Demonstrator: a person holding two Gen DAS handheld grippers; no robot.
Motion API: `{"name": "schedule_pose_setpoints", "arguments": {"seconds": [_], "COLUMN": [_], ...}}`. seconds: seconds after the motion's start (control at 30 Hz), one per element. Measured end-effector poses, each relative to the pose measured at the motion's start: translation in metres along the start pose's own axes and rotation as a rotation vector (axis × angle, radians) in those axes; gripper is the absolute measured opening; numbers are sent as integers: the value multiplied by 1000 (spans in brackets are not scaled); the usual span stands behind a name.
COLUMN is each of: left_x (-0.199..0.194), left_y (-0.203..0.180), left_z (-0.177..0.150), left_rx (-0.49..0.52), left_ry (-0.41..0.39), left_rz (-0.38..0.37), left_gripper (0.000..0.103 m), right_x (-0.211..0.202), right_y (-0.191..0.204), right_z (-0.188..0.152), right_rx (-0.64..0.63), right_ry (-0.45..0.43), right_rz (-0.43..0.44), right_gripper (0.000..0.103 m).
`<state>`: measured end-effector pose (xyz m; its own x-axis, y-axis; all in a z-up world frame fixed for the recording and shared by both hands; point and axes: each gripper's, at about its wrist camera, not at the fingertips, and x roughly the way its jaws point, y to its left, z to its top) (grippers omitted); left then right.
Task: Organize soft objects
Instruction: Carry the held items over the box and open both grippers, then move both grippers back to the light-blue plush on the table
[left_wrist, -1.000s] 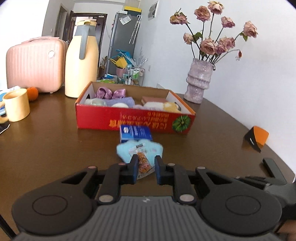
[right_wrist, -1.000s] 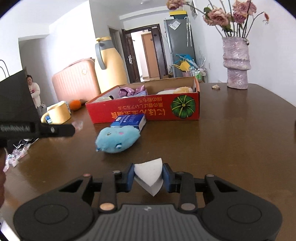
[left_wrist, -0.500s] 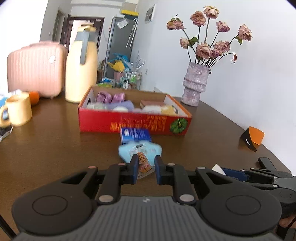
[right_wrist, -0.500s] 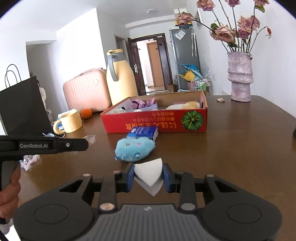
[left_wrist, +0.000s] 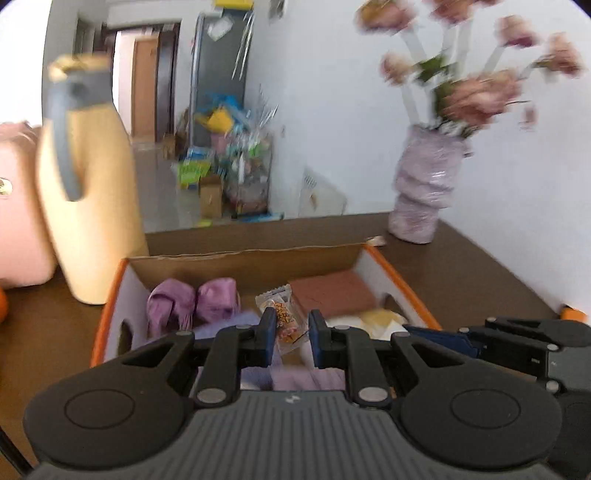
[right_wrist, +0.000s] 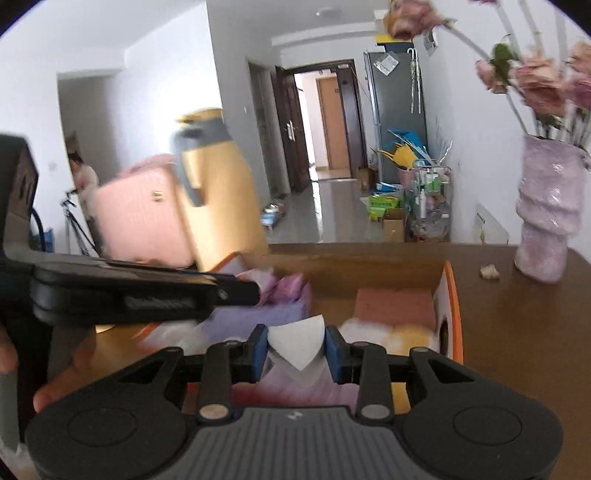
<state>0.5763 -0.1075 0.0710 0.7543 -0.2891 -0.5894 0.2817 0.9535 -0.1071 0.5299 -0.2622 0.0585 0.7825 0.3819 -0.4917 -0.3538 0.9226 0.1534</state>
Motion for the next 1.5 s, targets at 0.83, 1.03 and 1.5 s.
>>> {"name": "schedule_pose_setpoints", "arguments": {"seconds": [0.83,1.03,1.5], "left_x": [23,-84,-255], "left_y": [45,52,20], "left_z": [39,6,-187], "left_rx": [-3,14,-27], "left_ry": [72,-27,-236], "left_rz": [85,147,168], "left_gripper": [52,67,82], "right_x": [56,-40,-190], "right_y": [-20,-25,44], "right_z": [53,49,-106], "right_rx": [-80,-36,-7], "right_ry": [134,38,-117], "right_rz": [-70,-112,-123], "right_gripper": [59,73,87]}}
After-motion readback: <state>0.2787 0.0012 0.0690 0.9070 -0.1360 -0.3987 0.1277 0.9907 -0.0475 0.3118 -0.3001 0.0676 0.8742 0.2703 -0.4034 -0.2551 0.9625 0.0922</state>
